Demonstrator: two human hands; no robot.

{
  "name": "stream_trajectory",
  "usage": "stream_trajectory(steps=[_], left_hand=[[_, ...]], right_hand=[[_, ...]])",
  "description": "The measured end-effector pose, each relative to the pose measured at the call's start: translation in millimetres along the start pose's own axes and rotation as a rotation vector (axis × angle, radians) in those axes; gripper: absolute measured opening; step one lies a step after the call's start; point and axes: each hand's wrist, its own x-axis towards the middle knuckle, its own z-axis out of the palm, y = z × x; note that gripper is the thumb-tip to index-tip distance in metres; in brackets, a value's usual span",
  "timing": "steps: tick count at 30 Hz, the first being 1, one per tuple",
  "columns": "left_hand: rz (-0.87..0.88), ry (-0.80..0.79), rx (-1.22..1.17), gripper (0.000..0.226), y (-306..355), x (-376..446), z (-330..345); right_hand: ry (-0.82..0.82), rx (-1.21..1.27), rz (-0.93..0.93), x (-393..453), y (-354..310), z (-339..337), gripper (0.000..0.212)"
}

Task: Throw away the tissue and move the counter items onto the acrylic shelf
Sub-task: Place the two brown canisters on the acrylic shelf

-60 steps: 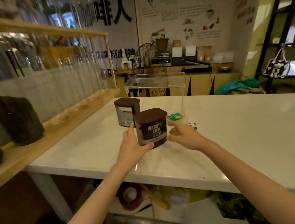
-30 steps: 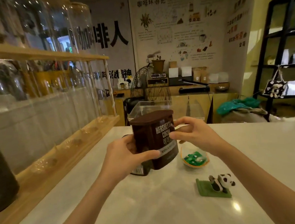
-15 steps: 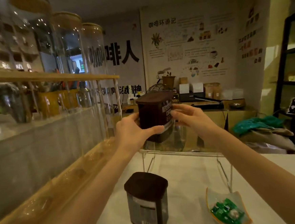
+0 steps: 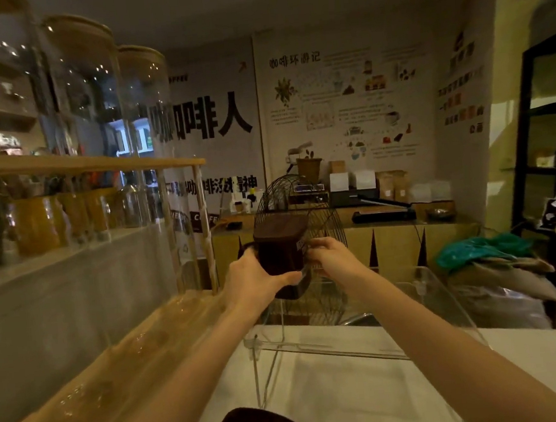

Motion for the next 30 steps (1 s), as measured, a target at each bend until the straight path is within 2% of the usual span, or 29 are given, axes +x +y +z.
stream_trajectory(steps=[5,10,19,25,30], left_hand=[[-0.008,-0.047,0.133,0.075,-10,7,9],[-0.014,-0.062,0.214,0.078,-14,11,16],[-0.019,-0.013,0.257,0.075,-16,15,23],[-0.002,-0.014,0.366,0.077,-15,15,22],[0.067,-0.062,0.482,0.079,-14,17,18]], right_hand=[[0.031,-0.025,0.061,14,21,9,0.036],[0.035,-0.014,0.029,13,28,12,0.041],[-0.13,-0.061,0.009,4,31,15,0.064],[0.03,-0.289,-0.066,2,37,18,0.043],[-0.029,-0.511,-0.104,-14,31,12,0.038]])
